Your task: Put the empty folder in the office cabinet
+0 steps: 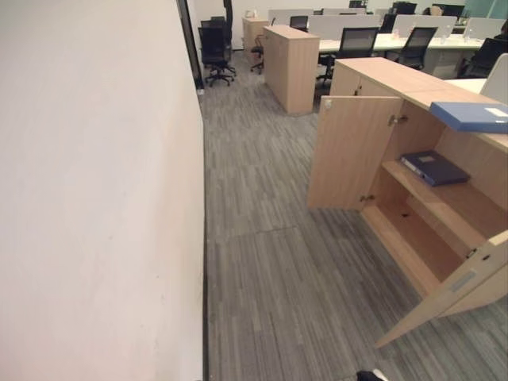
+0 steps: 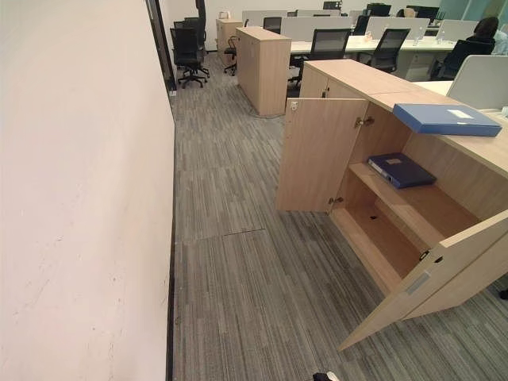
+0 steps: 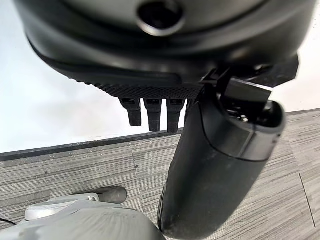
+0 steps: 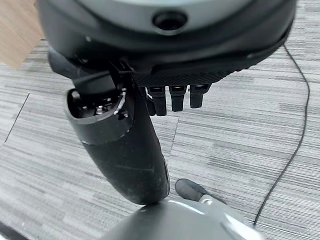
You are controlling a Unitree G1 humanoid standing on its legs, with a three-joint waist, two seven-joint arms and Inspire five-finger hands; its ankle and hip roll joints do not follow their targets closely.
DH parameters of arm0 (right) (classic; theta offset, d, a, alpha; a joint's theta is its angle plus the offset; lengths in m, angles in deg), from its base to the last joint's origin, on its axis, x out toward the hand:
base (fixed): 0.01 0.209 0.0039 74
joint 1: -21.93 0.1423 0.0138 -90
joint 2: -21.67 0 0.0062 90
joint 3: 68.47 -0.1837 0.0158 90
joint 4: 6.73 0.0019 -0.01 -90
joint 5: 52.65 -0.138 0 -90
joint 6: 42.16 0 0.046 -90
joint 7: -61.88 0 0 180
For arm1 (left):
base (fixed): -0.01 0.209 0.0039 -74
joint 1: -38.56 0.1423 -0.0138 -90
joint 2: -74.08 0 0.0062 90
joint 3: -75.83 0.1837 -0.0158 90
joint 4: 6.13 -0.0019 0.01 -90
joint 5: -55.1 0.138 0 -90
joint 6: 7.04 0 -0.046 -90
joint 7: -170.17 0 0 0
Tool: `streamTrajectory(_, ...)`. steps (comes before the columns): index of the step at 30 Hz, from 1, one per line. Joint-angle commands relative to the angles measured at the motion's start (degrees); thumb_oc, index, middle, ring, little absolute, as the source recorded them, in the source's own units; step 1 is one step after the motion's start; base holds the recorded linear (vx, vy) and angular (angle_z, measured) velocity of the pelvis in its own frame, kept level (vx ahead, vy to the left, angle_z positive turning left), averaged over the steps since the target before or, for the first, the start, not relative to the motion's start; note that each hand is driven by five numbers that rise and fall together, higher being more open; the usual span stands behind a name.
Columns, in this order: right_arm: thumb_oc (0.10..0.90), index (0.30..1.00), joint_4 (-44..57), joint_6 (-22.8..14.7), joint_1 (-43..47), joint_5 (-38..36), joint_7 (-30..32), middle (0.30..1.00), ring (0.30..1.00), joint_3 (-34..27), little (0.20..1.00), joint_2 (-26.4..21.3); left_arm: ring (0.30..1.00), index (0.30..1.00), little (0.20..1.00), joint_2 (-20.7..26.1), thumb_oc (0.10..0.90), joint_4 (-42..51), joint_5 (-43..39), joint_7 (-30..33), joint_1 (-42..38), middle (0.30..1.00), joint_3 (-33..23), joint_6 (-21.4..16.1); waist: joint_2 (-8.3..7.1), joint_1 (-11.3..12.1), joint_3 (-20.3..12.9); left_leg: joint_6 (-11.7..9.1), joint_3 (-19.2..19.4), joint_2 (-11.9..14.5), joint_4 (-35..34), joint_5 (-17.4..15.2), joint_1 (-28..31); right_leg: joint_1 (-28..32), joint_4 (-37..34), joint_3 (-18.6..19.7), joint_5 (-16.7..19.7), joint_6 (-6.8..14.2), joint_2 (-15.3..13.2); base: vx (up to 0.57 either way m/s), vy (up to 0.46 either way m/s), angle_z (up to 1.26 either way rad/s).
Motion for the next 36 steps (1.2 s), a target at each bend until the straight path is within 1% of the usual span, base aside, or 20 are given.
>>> streamTrajectory(1,0.8,0.9,-2.3,-0.6,1.3,0.4,0.6,0.9,0.9,2.3,0.9,1.3,0.9,0.9,0.9,-3.0,0.8,-1.2,-0.5,2.0,-2.0,0.9,-0.5,-1.5,-1.14,-0.2,0.1,-1.2,-1.1,-1.3,-0.5,-1.9,-2.2,0.1,0.3,-1.5,-4.2,4.8,-1.0,0.0,0.0,0.0)
streamTrajectory(3,0.8,0.9,-2.3,-0.6,1.2,0.5,0.8,0.9,0.9,2.3,0.9,1.3,0.9,0.9,0.9,-3.1,0.8,-1.1,-1.2,1.9,-1.8,0.9,-0.5,-1.4,-1.1,-0.2,0.1,-1.2,-1.1,-1.2,-0.5,-1.9,-2.2,0.2,0.3,-1.5,-4.3,4.8,-1.0,0.0,0.0,0.0)
streamTrajectory(8,0.8,0.9,-2.2,-0.2,1.2,0.7,-0.2,0.9,0.9,2.6,0.9,0.9,0.9,0.9,0.9,-3.2,0.8,-0.9,-4.4,-1.3,-1.2,0.9,-0.4,-0.7,-0.84,-0.3,0.2,-1.2,-1.2,-1.2,-0.5,-1.8,-2.2,0.1,0.3,-1.5,-4.2,4.8,-1.1,0.0,0.0,0.0)
streamTrajectory(16,0.8,0.9,-2.4,0.2,1.2,1.3,-1.2,0.9,0.9,2.9,0.9,0.6,0.9,0.9,0.9,-3.1,0.8,-3.5,-4.3,-4.0,-1.8,0.9,-0.8,0.5,-0.71,-0.6,0.1,-1.3,-1.1,-1.2,-0.5,-2.0,-2.0,0.3,0.3,-1.2,-4.2,4.7,-1.0,0.0,0.0,0.0)
streamTrajectory(20,0.8,0.9,-2.3,0.3,1.1,1.6,-1.4,0.9,0.9,2.9,0.9,0.5,0.9,0.9,0.9,-3.0,0.8,-4.3,-3.5,-4.0,-2.0,0.9,-1.0,0.5,-0.73,-0.6,0.0,-1.3,-1.0,-1.2,-0.5,-2.0,-1.9,0.3,0.3,-1.3,-4.3,4.6,-1.0,0.0,0.0,0.0)
streamTrajectory(24,0.8,0.9,-2.3,0.5,1.3,3.5,0.0,0.9,0.9,3.1,0.9,0.1,0.9,0.9,0.9,-2.9,0.8,-4.3,-3.0,-3.7,-2.3,0.9,-1.1,0.6,-0.78,-0.6,0.0,-1.3,-1.0,-1.2,-0.5,-2.1,-2.0,0.3,0.3,-1.3,-4.4,4.7,-1.0,0.0,0.0,0.0)
streamTrajectory(28,0.8,0.9,-3.5,0.8,1.2,1.5,-0.7,0.9,0.9,2.0,0.9,0.1,0.9,0.9,0.9,-2.8,0.8,-4.9,-2.3,-3.8,-2.5,0.9,-0.8,0.8,-0.8,-0.5,0.0,-1.3,-1.1,-1.2,-0.5,-2.1,-2.0,0.3,0.3,-1.2,-4.3,4.6,-1.0,0.0,0.0,0.0)
streamTrajectory(29,0.8,0.9,-5.1,1.0,1.3,-1.4,-2.0,0.9,0.9,1.0,0.9,0.6,0.9,0.9,0.9,-2.6,0.8,-5.8,-1.6,-4.2,-2.7,0.9,-0.9,1.0,-0.93,-0.4,-0.3,-1.4,-1.1,-1.2,-0.5,-2.1,-2.0,0.4,0.3,-1.3,-4.4,4.6,-0.9,0.0,0.0,0.0)
streamTrajectory(30,0.8,0.9,-5.1,1.0,1.3,-1.4,-2.0,0.9,0.9,1.0,0.9,0.6,0.9,0.9,0.9,-2.6,0.8,-5.8,-1.6,-4.2,-2.7,0.9,-0.9,1.0,-0.94,-0.4,-0.3,-1.4,-1.1,-1.2,-0.5,-2.1,-2.0,0.4,0.3,-1.3,-4.4,4.6,-0.9,0.0,0.0,0.0)
streamTrajectory(32,0.8,0.9,-5.4,0.6,1.1,-3.6,-3.0,0.9,0.9,0.4,0.9,0.9,0.9,0.9,0.9,-2.5,0.8,-6.5,-1.0,-4.7,-2.7,0.9,-1.1,1.1,-1.03,-0.4,-0.5,-1.4,-1.1,-1.1,-0.5,-2.1,-1.9,0.6,0.3,-1.4,-4.6,4.5,-0.9,0.02,-0.007,0.0)
streamTrajectory(34,0.8,0.9,-5.4,0.5,1.1,-4.2,-3.2,0.9,0.9,0.1,0.9,0.9,0.9,0.9,0.9,-2.4,0.8,-6.7,-1.0,-4.8,-2.8,0.9,-1.2,1.2,-1.08,-0.4,-0.5,-1.4,-1.1,-1.1,-0.5,-2.1,-1.8,0.6,0.3,-1.4,-4.6,4.5,-0.9,0.0,0.0,0.0)
streamTrajectory(36,0.8,0.9,-7.7,1.2,1.3,-5.1,-2.9,0.9,0.9,-0.9,0.9,1.3,0.9,0.9,0.9,-2.3,0.8,-6.9,-0.6,-5.1,-2.8,0.9,-1.1,1.4,-1.12,-0.4,-0.7,-1.4,-1.2,-1.1,-0.5,-2.2,-1.8,0.7,0.3,-1.5,-4.7,4.5,-0.9,0.02,-0.007,0.0)
